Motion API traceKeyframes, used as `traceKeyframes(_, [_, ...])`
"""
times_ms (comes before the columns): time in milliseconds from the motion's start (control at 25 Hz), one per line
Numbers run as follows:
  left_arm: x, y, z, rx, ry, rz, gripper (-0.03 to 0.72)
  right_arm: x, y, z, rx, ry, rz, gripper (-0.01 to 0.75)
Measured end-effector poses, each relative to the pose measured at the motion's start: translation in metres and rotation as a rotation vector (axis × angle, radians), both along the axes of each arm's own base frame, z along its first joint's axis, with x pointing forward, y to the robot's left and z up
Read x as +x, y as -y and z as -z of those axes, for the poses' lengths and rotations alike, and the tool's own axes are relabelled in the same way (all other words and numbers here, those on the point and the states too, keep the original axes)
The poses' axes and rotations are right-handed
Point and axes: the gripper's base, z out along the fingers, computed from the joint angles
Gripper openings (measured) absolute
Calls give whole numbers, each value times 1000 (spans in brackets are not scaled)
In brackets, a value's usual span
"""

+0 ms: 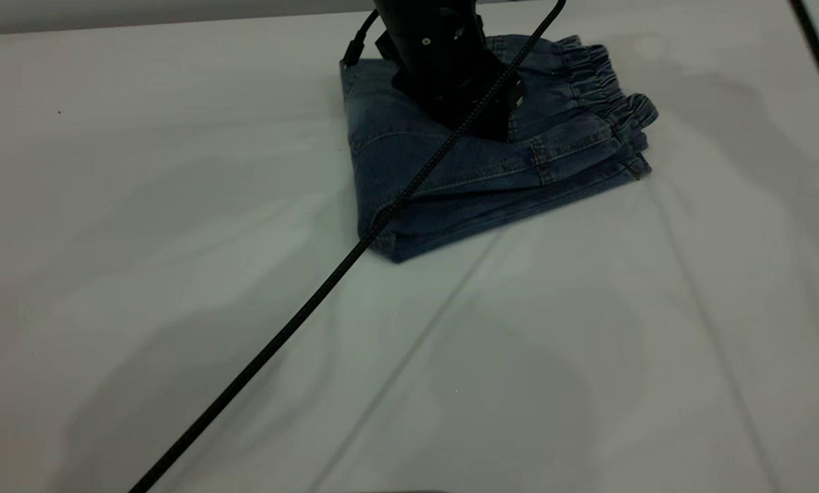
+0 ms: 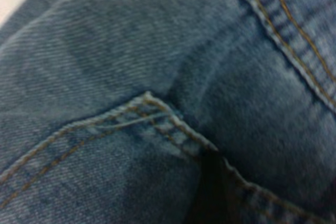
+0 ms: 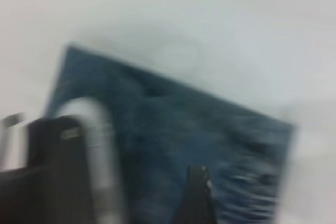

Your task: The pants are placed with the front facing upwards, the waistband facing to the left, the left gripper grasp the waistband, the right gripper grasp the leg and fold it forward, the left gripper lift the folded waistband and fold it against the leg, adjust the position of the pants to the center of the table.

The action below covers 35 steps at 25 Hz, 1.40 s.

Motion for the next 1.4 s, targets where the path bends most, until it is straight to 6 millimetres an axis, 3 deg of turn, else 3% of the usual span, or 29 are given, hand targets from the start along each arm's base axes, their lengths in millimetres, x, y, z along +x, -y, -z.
traceKeyframes(200, [-11,-5,-1,66,-120,29,480,4,46,0,-3,-5,98,537])
traceKeyframes(320, [-19,-10,0,125,-198,51,476,4,62,1,-3,-11,127,537])
traceKeyframes(640, [-27,-30,2,369,-263,125,456,4,64,0,15,-18,135,537])
traceKeyframes(880, [-21,-33,-7,424,-231,136,456,4,64,0,23,-16,132,537])
traceKeyframes(1000, [-9,-25,-31,374,-151,120,456,3,64,-4,22,-8,130,537])
traceKeyframes(1120, [-1,-16,-63,282,-80,76,455,-1,63,-23,20,20,120,537])
traceKeyframes(1400, [-3,-16,-158,132,77,-19,454,-38,59,-128,21,180,74,537])
